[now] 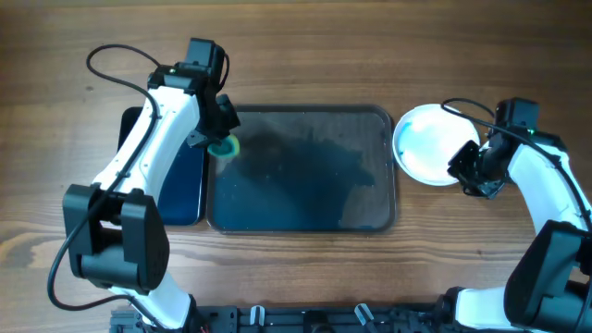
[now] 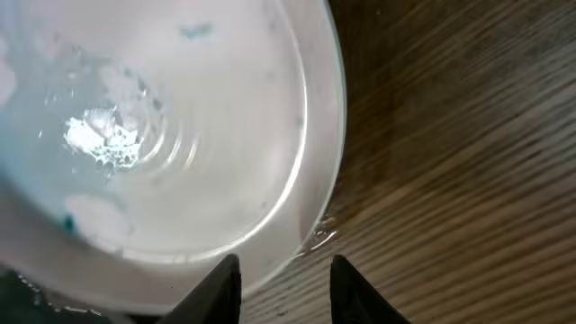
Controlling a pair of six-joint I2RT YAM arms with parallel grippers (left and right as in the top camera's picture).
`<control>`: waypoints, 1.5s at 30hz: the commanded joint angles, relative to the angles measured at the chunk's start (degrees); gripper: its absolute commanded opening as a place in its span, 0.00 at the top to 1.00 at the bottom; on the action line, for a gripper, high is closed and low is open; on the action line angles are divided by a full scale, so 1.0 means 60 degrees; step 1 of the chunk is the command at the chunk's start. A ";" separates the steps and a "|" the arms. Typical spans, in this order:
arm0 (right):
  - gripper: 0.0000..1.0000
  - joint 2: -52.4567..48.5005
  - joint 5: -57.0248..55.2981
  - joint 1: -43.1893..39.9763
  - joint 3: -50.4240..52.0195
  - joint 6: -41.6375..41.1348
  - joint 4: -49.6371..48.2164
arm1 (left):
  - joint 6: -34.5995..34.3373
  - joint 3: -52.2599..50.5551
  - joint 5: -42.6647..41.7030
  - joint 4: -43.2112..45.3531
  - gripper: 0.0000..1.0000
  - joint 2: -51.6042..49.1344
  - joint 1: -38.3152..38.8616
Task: Clean dirty plates on tray and stack at the side
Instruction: 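Lower the plate onto the stack right of the tray, release, then place the sponge in the left blue tray with the left gripper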
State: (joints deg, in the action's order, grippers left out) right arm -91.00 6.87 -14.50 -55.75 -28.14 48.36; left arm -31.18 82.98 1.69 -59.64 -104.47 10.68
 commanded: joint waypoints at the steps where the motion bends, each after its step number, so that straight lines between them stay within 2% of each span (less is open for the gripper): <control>1: 0.64 0.0102 0.0080 0.0015 -0.1530 0.0324 0.0823 | 0.1286 0.0514 -0.0117 -0.0423 0.96 0.0452 -0.0437; 4: 0.62 0.0335 0.0412 0.0226 -0.2940 0.0783 0.1574 | 0.2896 0.0514 -0.0098 -0.0834 0.96 0.0663 -0.0809; 7: 0.59 0.0448 0.0816 0.0685 -0.3621 0.1035 0.1698 | 0.3712 0.0510 -0.0036 -0.1064 0.96 0.0616 -0.1122; 9: 0.56 0.0477 0.0838 0.1137 -0.3697 0.1060 0.1559 | 0.3705 0.0503 0.0397 -0.1184 0.96 0.0561 -0.1351; 19: 0.56 0.0452 0.0284 0.2820 -0.3690 0.1195 0.1231 | 0.3304 -0.1075 0.1304 -0.0965 0.94 0.0535 -0.2586; 25: 0.56 0.0452 0.0291 0.2925 -0.3690 0.1290 0.1231 | 0.3136 -0.1315 0.1191 -0.1104 0.66 0.0550 -0.2761; 26: 0.56 0.0455 0.0382 0.2925 -0.3694 0.1464 0.1246 | 0.3089 -0.1235 0.1111 -0.1260 0.55 0.0572 -0.2761; 28: 0.55 0.0455 0.0441 0.2925 -0.3694 0.1705 0.1315 | 0.3093 -0.0933 0.1075 -0.1577 0.18 0.0645 -0.2761; 29: 0.55 0.0455 0.0455 0.2925 -0.3701 0.1887 0.1377 | 0.3093 -0.0510 0.0987 -0.1887 0.05 0.0761 -0.2761; 31: 0.54 0.0466 0.0637 0.2925 -0.3774 0.2189 0.1464 | 0.3100 0.0208 0.0597 -0.2233 0.00 0.1064 -0.2754; 35: 0.54 0.0652 0.0659 0.2925 -0.4386 0.2718 0.2153 | 0.3089 0.1384 -0.0761 -0.2193 0.00 0.1985 -0.2754; 38: 0.50 0.0907 0.0503 0.2925 -0.5431 0.3413 0.3144 | 0.3089 0.1461 -0.1945 -0.2025 0.00 0.2696 -0.2754; 40: 0.45 0.1089 0.0393 0.2925 -0.6207 0.3836 0.3898 | 0.3093 0.1461 -0.2095 -0.2029 0.00 0.2922 -0.2758; 42: 0.44 0.1311 0.0331 0.2925 -0.6849 0.3832 0.4510 | 0.3093 0.1461 -0.2091 -0.2029 0.00 0.2940 -0.2758; 44: 0.32 0.1727 0.0364 0.2925 -0.7311 0.3508 0.4980 | 0.3093 0.1461 -0.2091 -0.2029 0.00 0.2911 -0.2758; 45: 0.12 0.1938 0.0364 0.2925 -0.7424 0.3373 0.5074 | 0.3093 0.1461 -0.2095 -0.2029 0.00 0.2911 -0.2758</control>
State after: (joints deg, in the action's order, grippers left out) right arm -83.72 10.00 2.85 -96.66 -7.33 76.97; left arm -12.32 91.46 -8.51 -71.85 -86.46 -5.63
